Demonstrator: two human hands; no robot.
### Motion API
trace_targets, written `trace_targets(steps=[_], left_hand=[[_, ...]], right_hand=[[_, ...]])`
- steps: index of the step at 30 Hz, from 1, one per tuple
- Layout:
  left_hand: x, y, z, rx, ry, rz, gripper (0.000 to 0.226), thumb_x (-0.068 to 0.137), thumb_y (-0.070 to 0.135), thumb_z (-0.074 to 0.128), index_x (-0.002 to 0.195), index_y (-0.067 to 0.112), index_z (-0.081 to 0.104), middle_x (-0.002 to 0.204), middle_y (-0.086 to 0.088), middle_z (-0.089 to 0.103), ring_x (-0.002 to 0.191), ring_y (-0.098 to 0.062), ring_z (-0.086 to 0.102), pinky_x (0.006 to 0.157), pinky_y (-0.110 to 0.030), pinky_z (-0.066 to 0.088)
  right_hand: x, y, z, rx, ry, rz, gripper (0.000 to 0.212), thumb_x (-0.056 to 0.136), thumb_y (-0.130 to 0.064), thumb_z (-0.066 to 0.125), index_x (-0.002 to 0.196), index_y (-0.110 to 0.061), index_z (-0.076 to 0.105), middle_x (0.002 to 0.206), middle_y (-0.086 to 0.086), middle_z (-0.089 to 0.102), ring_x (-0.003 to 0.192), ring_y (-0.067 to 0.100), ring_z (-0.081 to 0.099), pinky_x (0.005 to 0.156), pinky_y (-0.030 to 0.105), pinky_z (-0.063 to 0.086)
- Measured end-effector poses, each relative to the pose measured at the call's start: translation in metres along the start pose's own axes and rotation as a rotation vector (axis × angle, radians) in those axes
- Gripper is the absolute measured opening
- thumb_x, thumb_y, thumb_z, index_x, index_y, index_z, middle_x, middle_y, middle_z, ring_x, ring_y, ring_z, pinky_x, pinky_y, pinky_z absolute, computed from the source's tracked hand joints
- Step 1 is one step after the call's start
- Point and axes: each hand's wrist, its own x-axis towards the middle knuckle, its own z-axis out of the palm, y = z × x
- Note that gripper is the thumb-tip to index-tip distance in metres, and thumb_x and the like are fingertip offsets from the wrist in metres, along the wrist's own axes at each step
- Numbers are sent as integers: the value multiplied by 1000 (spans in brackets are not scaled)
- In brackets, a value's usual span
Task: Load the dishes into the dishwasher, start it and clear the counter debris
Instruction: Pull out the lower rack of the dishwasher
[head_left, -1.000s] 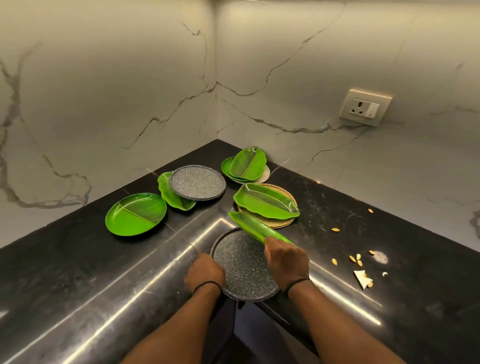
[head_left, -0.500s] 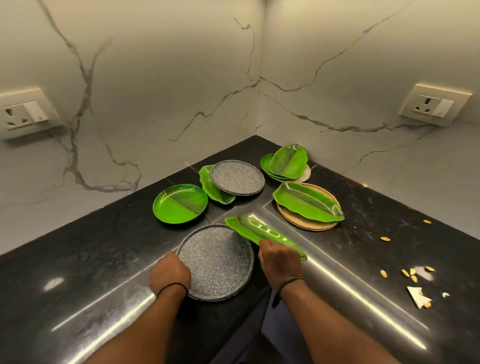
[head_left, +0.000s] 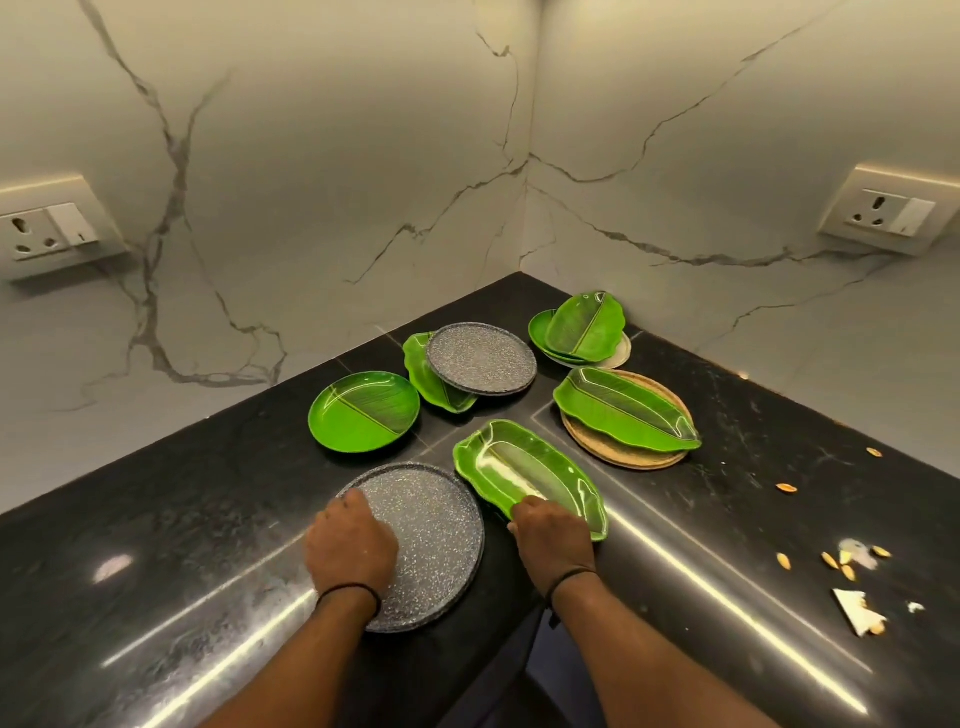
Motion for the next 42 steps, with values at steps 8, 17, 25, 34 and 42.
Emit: trace_targets(steps=[8,17,25,34,42], left_hand=[[-9,90,19,-68,28,302,26,58,16,78,78,11,62,72,-11,61,66,-35,60,57,-38,48],[-30,160,50,-119,98,507,22,64,28,77,79,18,64,75,-3,60,71,-27,58,62,-36,46],[-53,188,83,-160,83,694,38,85,55,48,99,23,64,103,4,62,103,-21,57,87,-32,34],[-58,190,91,-170,65,766,48,82,64,53,104,23,65,112,2,63,107,-19,56,92,-29,34],[-62,197,87,-64,-23,703,48,72,61,55,98,22,65,104,1,64,97,-22,60,85,-33,42]], right_hand=[[7,27,-4,282,13,2,30,93,-42,48,89,-18,66,95,5,68,90,28,64,71,39,49],[55,145,-22,174,196,274,12,85,-9,55,89,-10,66,94,12,66,91,33,63,76,37,50],[93,181,8,39,4,219,38,93,-37,55,128,-23,50,142,6,45,135,30,36,107,42,34],[89,189,7,-70,65,55,4,83,-8,63,86,-7,66,76,12,65,70,32,67,55,35,50],[73,201,-19,-134,242,-37,24,56,-6,82,59,-16,60,48,5,57,38,25,56,36,25,40]])
